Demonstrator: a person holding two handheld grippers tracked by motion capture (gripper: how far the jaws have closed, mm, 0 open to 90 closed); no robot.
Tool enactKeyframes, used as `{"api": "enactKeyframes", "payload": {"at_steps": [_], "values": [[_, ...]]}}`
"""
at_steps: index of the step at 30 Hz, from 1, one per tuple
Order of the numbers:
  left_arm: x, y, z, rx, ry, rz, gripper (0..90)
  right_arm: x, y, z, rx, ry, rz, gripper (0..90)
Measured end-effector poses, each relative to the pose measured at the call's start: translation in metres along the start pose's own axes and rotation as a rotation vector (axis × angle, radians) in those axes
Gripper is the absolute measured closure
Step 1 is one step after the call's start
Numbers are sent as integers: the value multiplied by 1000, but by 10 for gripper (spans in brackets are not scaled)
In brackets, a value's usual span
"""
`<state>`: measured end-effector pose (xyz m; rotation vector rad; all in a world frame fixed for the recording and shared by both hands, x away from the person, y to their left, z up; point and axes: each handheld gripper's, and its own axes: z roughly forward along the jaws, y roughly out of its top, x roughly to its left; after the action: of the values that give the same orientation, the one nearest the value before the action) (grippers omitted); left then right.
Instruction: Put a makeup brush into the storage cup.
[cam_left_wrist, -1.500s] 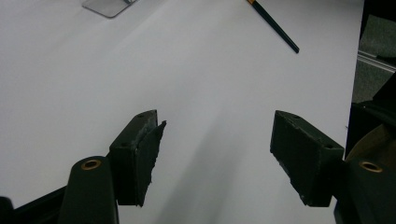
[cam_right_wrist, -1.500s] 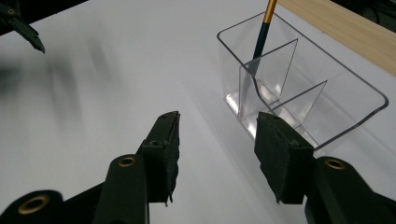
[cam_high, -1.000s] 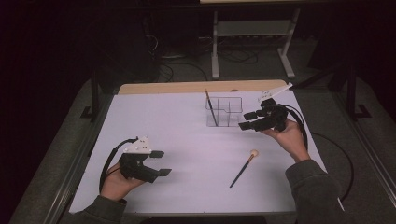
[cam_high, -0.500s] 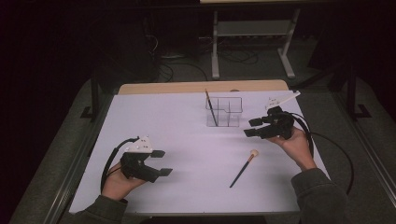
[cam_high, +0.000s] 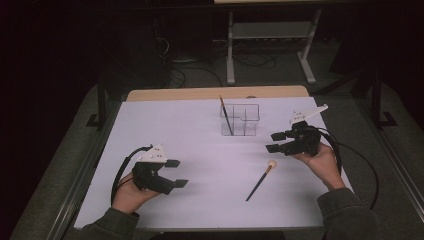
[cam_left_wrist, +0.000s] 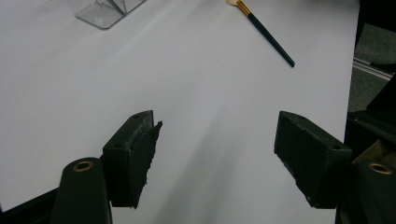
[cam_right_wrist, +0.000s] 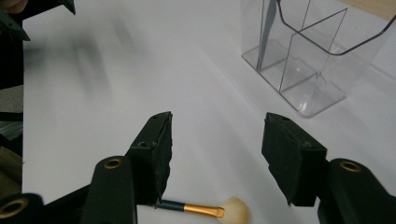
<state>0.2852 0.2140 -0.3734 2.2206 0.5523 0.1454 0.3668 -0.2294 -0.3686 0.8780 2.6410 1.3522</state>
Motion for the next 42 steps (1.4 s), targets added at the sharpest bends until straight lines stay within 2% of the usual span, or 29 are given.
{"api": "enactKeyframes", "payload": {"at_steps": [4,20,26,32,37,38,42], "values": [[0,4,1,-9,-9,-8,282,2,-3,-2,-5,-1,-2,417],[-2,22,7,6,-22,20,275,5,-15,-7,-12,5,5,403],[-3,25,14,5,-32,12,264,7,-21,-8,-2,-8,-4,400],[-4,33,20,11,-36,29,257,9,-26,-8,9,-9,-1,398],[-7,41,24,12,-44,40,253,12,-28,-10,0,-17,-21,397],[-7,42,25,12,-43,46,253,14,-28,-11,-1,-14,-10,393],[-8,46,30,13,-50,45,253,15,-31,-11,-1,-9,-15,378]]}}
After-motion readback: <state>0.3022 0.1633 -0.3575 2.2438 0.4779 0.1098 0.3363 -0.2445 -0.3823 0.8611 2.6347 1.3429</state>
